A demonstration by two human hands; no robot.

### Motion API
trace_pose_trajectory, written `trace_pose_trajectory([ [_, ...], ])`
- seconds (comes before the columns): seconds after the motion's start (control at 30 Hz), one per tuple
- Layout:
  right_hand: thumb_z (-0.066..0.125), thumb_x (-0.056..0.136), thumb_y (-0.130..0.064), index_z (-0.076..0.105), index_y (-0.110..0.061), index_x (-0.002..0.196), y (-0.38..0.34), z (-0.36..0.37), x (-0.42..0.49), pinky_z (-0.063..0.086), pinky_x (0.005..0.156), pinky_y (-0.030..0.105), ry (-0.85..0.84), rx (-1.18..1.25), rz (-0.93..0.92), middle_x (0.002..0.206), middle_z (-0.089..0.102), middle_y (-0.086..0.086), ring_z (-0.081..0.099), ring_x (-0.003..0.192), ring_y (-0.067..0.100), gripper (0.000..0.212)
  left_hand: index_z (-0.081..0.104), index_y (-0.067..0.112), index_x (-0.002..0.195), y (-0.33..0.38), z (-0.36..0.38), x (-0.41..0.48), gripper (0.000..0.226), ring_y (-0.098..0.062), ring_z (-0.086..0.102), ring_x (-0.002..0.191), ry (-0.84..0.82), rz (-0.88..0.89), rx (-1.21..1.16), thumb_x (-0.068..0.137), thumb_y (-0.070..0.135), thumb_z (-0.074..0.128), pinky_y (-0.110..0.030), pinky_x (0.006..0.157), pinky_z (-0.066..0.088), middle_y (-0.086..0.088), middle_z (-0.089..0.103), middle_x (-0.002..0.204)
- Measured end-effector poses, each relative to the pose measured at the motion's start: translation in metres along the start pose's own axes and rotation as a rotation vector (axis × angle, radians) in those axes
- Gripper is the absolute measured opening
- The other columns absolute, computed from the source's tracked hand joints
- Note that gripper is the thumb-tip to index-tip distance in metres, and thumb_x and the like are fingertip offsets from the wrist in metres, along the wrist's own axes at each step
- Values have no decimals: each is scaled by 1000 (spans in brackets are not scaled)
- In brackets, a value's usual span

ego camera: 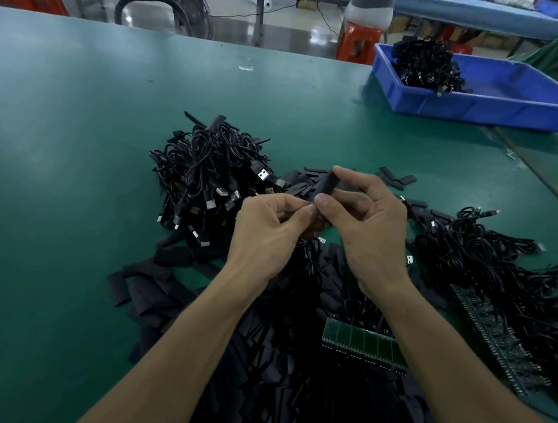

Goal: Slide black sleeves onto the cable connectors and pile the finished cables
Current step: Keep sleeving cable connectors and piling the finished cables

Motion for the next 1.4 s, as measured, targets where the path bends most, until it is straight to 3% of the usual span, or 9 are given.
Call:
trace_pose_trajectory([
  [0.3, 67, 93, -14, 58, -46, 104, -13, 11, 3, 59, 80, 35, -119, -16, 1, 94, 77, -1, 74, 88, 18, 34, 76, 14, 85, 2, 1, 0, 11, -15, 75, 77, 28, 30, -35, 94, 16, 69, -22, 71, 57, -2, 78, 80],
  [0.4, 63, 96, -8, 53, -31, 108, -18, 8, 5, 59, 79, 28, -89, 45, 32, 92, 78, 2, 75, 89, 18, 28, 76, 11, 96, 5, 1, -1, 9, -14, 75, 85, 27, 87, 5, 94, 16, 69, -25, 78, 59, -1, 78, 87],
  [0.6, 58, 98, 0, 44, -17, 107, -23, -4, 13, 51, 62, 17, 53, 286, 95, 86, 78, 7, 72, 72, 16, 23, 73, 15, 113, 11, -10, 3, 27, -12, 61, 108, -5, 256, 553, 95, 34, 66, -32, 97, 50, 7, 68, 112],
  [0.77, 62, 99, -15, 45, -26, 117, -15, -9, 17, 51, 60, 20, -56, 97, 209, 93, 78, 4, 74, 77, 18, 27, 67, 27, 80, 26, -25, 9, 37, -3, 57, 54, 141, 240, 686, 103, 46, 45, -32, 56, 51, 10, 65, 67],
  [0.93, 64, 96, -25, 62, -21, 110, -7, -7, 6, 50, 59, 15, -562, -301, 369, 87, 77, -2, 73, 72, 10, 14, 68, 19, 86, 52, -46, 32, 37, -6, 46, 47, 385, 174, 671, 107, 37, 42, -28, 51, 39, 9, 53, 59],
  [1.03, 75, 86, -42, 64, -30, 105, -6, -7, -5, 52, 71, 22, -862, -610, 363, 88, 74, -5, 69, 77, 4, 25, 48, 21, 75, 62, -61, 51, 35, -6, 42, 56, 456, 121, 690, 108, 29, 38, -25, 51, 28, 6, 47, 64],
  [1.13, 88, 67, -53, 59, -42, 115, -10, -13, -16, 55, 81, 28, -1067, -716, 444, 104, 63, -14, 64, 89, 2, 57, 48, 8, 91, 58, -71, 68, 21, -11, 46, 67, 438, -1, 643, 106, 20, 38, -23, 54, 30, -7, 53, 86],
  [1.23, 92, 54, -55, 44, -52, 127, -12, -14, -26, 48, 76, 22, -1180, -832, 442, 109, 52, -22, 56, 94, -1, 88, 45, -8, 129, 53, -73, 72, 33, -37, 56, 112, 452, -83, 610, 103, 12, 41, -41, 86, 47, -27, 54, 123],
  [1.4, 87, 65, -45, 46, -40, 136, -11, -4, -31, 57, 79, 33, -1134, -973, 312, 101, 57, -17, 59, 86, 2, 82, 36, 0, 150, 55, -58, 65, 51, -31, 25, 147, 397, 7, 692, 103, 12, 49, -39, 119, 22, -18, 27, 156],
])
Point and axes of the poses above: each hand's wrist, its own x-axis towards the middle knuckle, its own z-axis out of the palm, y = z × x, the point moved 4 cm from there along x, towards the middle knuckle
